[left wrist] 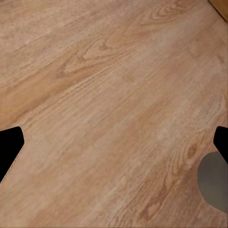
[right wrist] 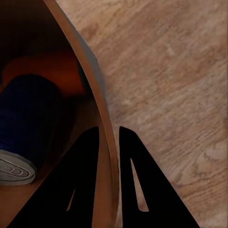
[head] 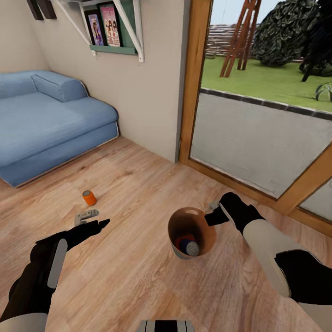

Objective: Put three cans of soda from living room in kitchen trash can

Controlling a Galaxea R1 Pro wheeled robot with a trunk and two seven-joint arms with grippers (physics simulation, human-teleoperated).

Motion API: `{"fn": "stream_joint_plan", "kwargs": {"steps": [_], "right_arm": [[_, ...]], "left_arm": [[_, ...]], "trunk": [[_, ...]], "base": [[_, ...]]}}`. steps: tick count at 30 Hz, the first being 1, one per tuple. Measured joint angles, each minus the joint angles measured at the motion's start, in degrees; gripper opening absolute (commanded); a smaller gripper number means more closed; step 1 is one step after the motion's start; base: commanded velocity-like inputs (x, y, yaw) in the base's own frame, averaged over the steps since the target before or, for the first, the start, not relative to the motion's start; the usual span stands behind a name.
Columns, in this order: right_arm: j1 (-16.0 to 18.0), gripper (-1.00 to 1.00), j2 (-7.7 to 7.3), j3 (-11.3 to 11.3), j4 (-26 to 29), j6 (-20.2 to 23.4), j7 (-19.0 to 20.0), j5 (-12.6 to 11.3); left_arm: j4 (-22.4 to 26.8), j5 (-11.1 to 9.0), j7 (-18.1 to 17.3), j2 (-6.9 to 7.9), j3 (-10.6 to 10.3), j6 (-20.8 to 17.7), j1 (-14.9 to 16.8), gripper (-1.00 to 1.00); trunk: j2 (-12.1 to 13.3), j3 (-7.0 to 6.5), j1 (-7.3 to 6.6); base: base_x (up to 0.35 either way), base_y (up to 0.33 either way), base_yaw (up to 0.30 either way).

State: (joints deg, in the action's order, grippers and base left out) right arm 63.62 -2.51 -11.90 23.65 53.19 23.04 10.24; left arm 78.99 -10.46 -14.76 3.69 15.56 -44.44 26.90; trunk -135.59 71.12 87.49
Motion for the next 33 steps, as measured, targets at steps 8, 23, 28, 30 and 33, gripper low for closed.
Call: {"fn": "stream_joint_plan", "kwargs": {"steps": [8, 23, 28, 30, 33], "right_arm": [[-1.1, -1.0, -0.02, 0.01, -0.02, -3.43, 0.2, 0.59], [-1.15, -1.0, 0.12, -0.09, 0.06, -3.54, 0.05, 0.53], [-1.15, -1.0, 0.12, -0.14, 0.06, -3.53, -0.03, 0.55], [-1.15, -1.0, 0.12, -0.15, 0.06, -3.54, -0.05, 0.59], [-1.2, -1.0, 0.18, -0.13, 0.06, -3.5, -0.09, 0.54]], "left_arm": [[0.15, 0.0, 0.0, -0.75, 0.0, 0.22, 0.0, 1.0], [0.01, 0.0, 0.0, -0.88, 0.0, 0.23, 0.0, 1.0], [-0.13, 0.03, 0.05, -0.88, 0.0, 0.23, 0.0, 1.0], [-0.17, 0.05, 0.06, -0.88, 0.0, 0.23, 0.0, 1.0], [-0.21, 0.07, 0.08, -0.88, 0.0, 0.23, 0.0, 1.0]], "trunk": [[0.0, 0.0, 0.0], [0.0, 0.0, 0.0], [0.0, 0.0, 0.0], [0.0, 0.0, 0.0], [0.0, 0.0, 0.0]], "base": [[0.325, 0.0, 0.005], [0.304, 0.0, 0.206], [0.288, 0.0, 0.256], [0.288, 0.0, 0.256], [0.287, 0.0, 0.257]]}}
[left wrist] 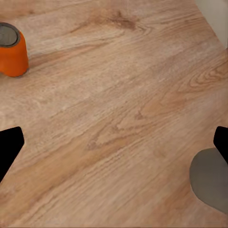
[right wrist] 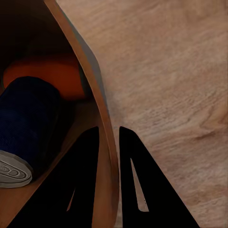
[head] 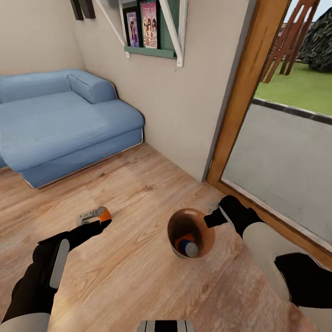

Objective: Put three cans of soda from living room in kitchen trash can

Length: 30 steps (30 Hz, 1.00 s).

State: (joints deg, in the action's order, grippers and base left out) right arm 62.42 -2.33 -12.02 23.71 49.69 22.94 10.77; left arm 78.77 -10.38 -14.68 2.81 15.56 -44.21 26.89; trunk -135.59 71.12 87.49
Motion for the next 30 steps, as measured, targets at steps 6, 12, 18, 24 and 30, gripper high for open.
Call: {"fn": "stream_joint_plan", "kwargs": {"steps": [6, 12, 18, 24, 30], "right_arm": [[-0.04, -1.0, 0.02, 0.09, -0.05, 0.1, -0.16, 0.15], [-0.04, -1.0, 0.09, 0.11, 0.0, 0.17, -0.2, -0.1], [-0.04, -1.0, -0.04, 0.06, 0.0, 0.07, -0.24, 0.1], [-0.04, -1.0, -0.01, 0.06, -0.07, 0.08, -0.39, -0.02], [-0.04, -1.0, 0.01, 0.02, -0.03, 0.09, -0.4, -0.14]], "left_arm": [[-0.01, 0.05, 0.01, -0.35, 0.0, 0.0, 0.0, 1.0], [0.09, 0.01, 0.01, -0.75, 0.0, 0.0, 0.0, 1.0], [0.18, 0.01, 0.01, -0.79, 0.0, 0.0, 0.0, 1.0], [0.21, -0.04, 0.01, -0.88, 0.0, 0.0, 0.0, 1.0], [0.26, -0.08, 0.01, -0.96, 0.0, 0.0, 0.0, 1.0]], "trunk": [[0.0, 0.0, 0.0], [0.0, 0.0, 0.0], [0.0, 0.0, 0.0], [0.0, 0.0, 0.0], [0.0, 0.0, 0.0]], "base": [[0.286, 0.0, 0.258], [0.253, 0.0, 0.258], [0.172, 0.0, 0.258], [0.049, 0.0, 0.256], [0.006, 0.0, 0.252]]}}
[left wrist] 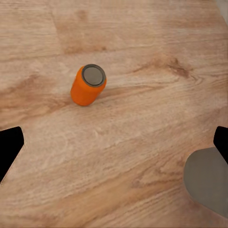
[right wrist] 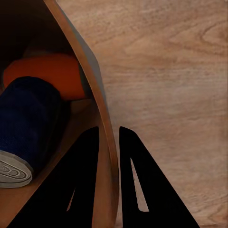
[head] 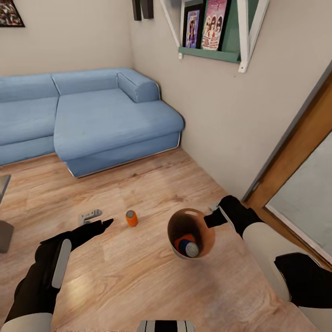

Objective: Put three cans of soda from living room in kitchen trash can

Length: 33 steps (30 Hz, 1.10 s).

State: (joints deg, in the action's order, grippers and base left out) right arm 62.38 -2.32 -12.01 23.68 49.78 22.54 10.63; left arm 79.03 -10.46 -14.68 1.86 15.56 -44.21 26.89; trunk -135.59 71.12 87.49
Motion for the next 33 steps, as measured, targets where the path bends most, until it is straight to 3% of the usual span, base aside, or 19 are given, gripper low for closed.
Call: {"fn": "stream_joint_plan", "kwargs": {"steps": [10, 16, 19, 21, 22, 23, 25, 30, 31, 33], "right_arm": [[0.0, -1.0, -0.12, 0.1, 0.02, 0.06, 0.02, -0.29], [0.08, -1.0, -0.16, 0.21, 0.05, 0.42, -0.1, 0.59], [0.26, -1.0, -0.15, 0.31, 0.12, 2.03, -0.02, -0.17], [0.41, -1.0, -0.25, 0.14, 1.82, 6.92, -0.01, -0.19], [0.44, -1.0, -0.39, 0.17, 3.48, 8.56, -0.05, 0.24], [0.52, -1.0, -0.59, 0.19, 5.86, 9.99, -0.12, 0.73], [0.82, -1.0, -0.75, 0.46, 8.86, 9.68, -0.27, 1.62], [4.71, -1.0, -0.71, 0.48, 9.36, 10.07, -0.08, -0.34], [5.21, -1.0, -0.75, 0.46, 9.18, 10.07, -0.1, -0.28], [6.99, -1.0, -0.87, 0.3, 8.27, 10.04, -0.22, 0.47]], "left_arm": [[0.05, 0.05, 0.0, 0.0, 0.0, 0.0, 0.0, 1.0], [-0.03, 0.52, 0.16, 0.05, -0.03, -0.21, 0.03, 1.0], [-0.22, 0.81, 2.39, 0.1, -0.08, -0.34, 0.06, 1.0], [-0.47, 0.95, 7.03, 0.11, -0.32, -0.19, 0.17, 1.0], [-1.09, 1.01, 8.14, 0.1, -0.72, -0.07, 0.23, 1.0], [-3.28, 1.06, 9.16, 0.09, -2.41, 0.17, 0.4, 1.0], [-7.73, 1.04, 9.72, 0.08, -4.81, 1.2, 0.73, 1.0], [-23.75, 1.07, 10.0, 0.25, -8.55, 10.39, 5.48, 1.0], [-24.75, 1.05, 9.97, 0.27, -9.09, 11.16, 5.8, 1.0], [-26.72, 0.92, 9.99, 0.28, -12.43, 13.0, 6.49, 1.0]], "trunk": [[0.0, 0.0, 0.0], [0.0, 0.0, 0.0], [0.0, 0.0, 0.0], [0.0, 0.0, 0.0], [0.0, 0.0, 0.0], [0.0, 0.0, 0.0], [0.0, -0.01, -0.01], [0.0, -0.01, -0.01], [0.0, -0.01, -0.01], [0.0, 0.0, 0.0]], "base": [[0.073, -0.049, 0.234], [0.098, -0.063, 0.048], [0.018, -0.012, 0.009], [0.005, -0.003, 0.003], [0.002, -0.001, 0.001], [0.001, -0.001, 0.001], [0.001, 0.0, 0.0], [0.0, 0.0, 0.0], [0.0, 0.0, 0.0], [0.0, 0.0, 0.0]]}}
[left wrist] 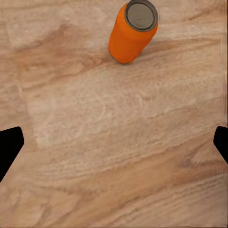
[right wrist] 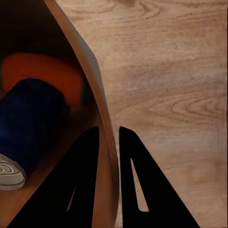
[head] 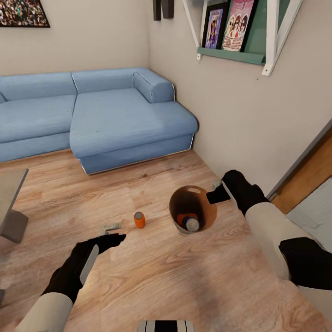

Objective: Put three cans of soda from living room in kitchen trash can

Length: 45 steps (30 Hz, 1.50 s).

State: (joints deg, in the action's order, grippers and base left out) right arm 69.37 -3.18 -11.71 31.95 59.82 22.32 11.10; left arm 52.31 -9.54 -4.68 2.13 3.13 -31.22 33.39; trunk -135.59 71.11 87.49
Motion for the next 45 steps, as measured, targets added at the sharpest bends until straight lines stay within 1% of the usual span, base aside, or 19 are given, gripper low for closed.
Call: {"fn": "stream_joint_plan", "kwargs": {"steps": [2, 3, 6, 7, 9, 13, 18, 20, 24, 25, 27, 30, 33, 35, 37, 39, 41, 43, 45], "right_arm": [[0.97, -1.0, -0.07, 0.0, -0.48, -0.14, -0.04, 0.85], [1.23, -1.0, -0.07, -0.01, -0.67, -0.14, -0.03, 0.86], [2.01, -1.0, -0.04, 0.05, -1.07, 0.02, 0.08, -0.32], [2.23, -1.0, -0.06, 0.02, -1.2, 0.12, 0.15, -0.76], [2.69, -1.0, -0.14, 0.02, -1.27, 0.12, 0.12, -0.74], [3.6, -1.0, -0.44, 0.02, -1.32, -0.09, -0.01, 0.35], [3.77, -1.0, -0.63, -0.13, -1.38, 0.06, 0.12, -0.38], [3.78, -1.0, -1.32, -0.1, -1.39, 0.14, 0.16, -1.03], [3.8, -1.0, -1.88, -0.29, -1.4, -0.19, 0.04, 1.31], [3.8, -1.0, -1.91, -0.28, -1.41, -0.19, 0.06, 1.26], [3.81, -1.0, -1.94, -0.25, -1.44, -0.02, 0.16, 0.07], [3.81, -1.0, -1.77, -0.22, -1.44, 0.12, 0.23, -0.91], [3.81, -1.0, -1.71, -0.32, -1.5, -0.01, 0.15, 0.05], [3.82, -1.0, -1.86, -0.36, -1.55, -0.05, 0.13, 0.34], [3.82, -1.0, -1.92, -0.37, -1.55, -0.05, 0.12, 0.28], [3.82, -1.0, -1.97, -0.37, -1.56, 0.01, 0.16, -0.13], [3.8, -1.0, -1.99, -0.38, -1.56, 0.03, 0.18, -0.3], [3.8, -1.0, -2.0, -0.38, -1.55, 0.0, 0.14, -0.09], [3.8, -1.0, -2.01, -0.41, -1.56, -0.05, 0.11, 0.23]], "left_arm": [[-0.18, -0.03, 0.05, 0.06, -2.22, 0.69, 0.26, 1.0], [-0.03, -0.02, 0.07, 0.12, -2.73, 0.9, 0.34, 1.0], [0.37, 0.02, 0.09, 0.17, -4.04, 3.25, 0.51, 1.0], [0.39, 0.08, 0.1, 0.1, -4.4, 5.16, 0.55, 1.0], [0.35, 0.15, 0.08, 0.04, -4.72, 7.32, 0.59, 1.0], [-0.34, 0.12, -0.1, 0.04, -5.0, 9.98, 0.59, 1.0], [-0.33, 0.05, -0.02, -0.01, -5.13, 10.63, 0.55, 1.0], [-0.38, 0.1, 0.01, -0.02, -5.14, 10.69, 0.54, 1.0], [-0.42, 0.13, 0.02, -0.04, -5.14, 10.7, 0.54, 1.0], [-0.43, 0.13, 0.01, -0.05, -5.14, 10.69, 0.53, 1.0], [-0.36, 0.12, -0.04, -0.06, -5.13, 10.45, 0.54, 1.0], [-0.28, 0.07, -0.17, -0.08, -5.08, 9.93, 0.54, 1.0], [-0.28, 0.1, -0.22, -0.1, -5.07, 8.6, 0.58, 1.0], [-0.22, 0.11, -0.2, -0.17, -5.11, 4.46, 0.93, 1.0], [-0.21, 0.1, -0.18, -0.18, -5.13, 2.55, 1.41, 1.0], [-0.24, 0.07, -0.15, -0.19, -5.31, -0.4, 2.06, 1.0], [-0.26, 0.15, -0.09, -0.2, -5.52, -1.86, 2.39, 1.0], [-0.31, 0.23, -0.03, -0.2, -5.66, -2.99, 2.6, 1.0], [-0.25, 0.17, 0.0, -0.2, -5.77, -6.01, 2.87, 1.0]], "trunk": [[0.0, 0.0, 0.0], [0.0, 0.0, 0.0], [0.0, 0.0, 0.0], [0.0, 0.0, 0.0], [0.0, 0.0, 0.0], [0.0, 0.0, 0.0], [0.0, 0.0, 0.0], [0.0, 0.0, 0.0], [0.0, 0.01, 0.0], [0.0, 0.01, 0.0], [0.0, 0.01, 0.0], [0.0, 0.0, 0.0], [0.0, 0.01, 0.0], [0.0, 0.0, 0.0], [0.0, 0.0, 0.0], [0.0, 0.0, 0.0], [0.0, 0.0, 0.0], [0.0, 0.0, 0.0], [0.0, 0.0, 0.0]], "base": [[0.0, 0.0, 0.0], [0.0, 0.0, 0.0], [0.055, 0.0, 0.0], [0.159, 0.0, 0.0], [0.23, 0.0, 0.0], [0.29, 0.0, 0.0], [0.321, 0.0, 0.0], [0.325, 0.0, 0.0], [0.326, 0.0, 0.0], [0.326, 0.0, 0.0], [0.326, 0.0, 0.0], [0.326, 0.0, 0.0], [0.326, 0.0, 0.0], [0.326, 0.0, 0.0], [0.326, 0.0, 0.0], [0.326, 0.0, 0.0], [0.313, 0.0, 0.0], [0.212, 0.0, 0.0], [0.087, 0.0, 0.0]]}}
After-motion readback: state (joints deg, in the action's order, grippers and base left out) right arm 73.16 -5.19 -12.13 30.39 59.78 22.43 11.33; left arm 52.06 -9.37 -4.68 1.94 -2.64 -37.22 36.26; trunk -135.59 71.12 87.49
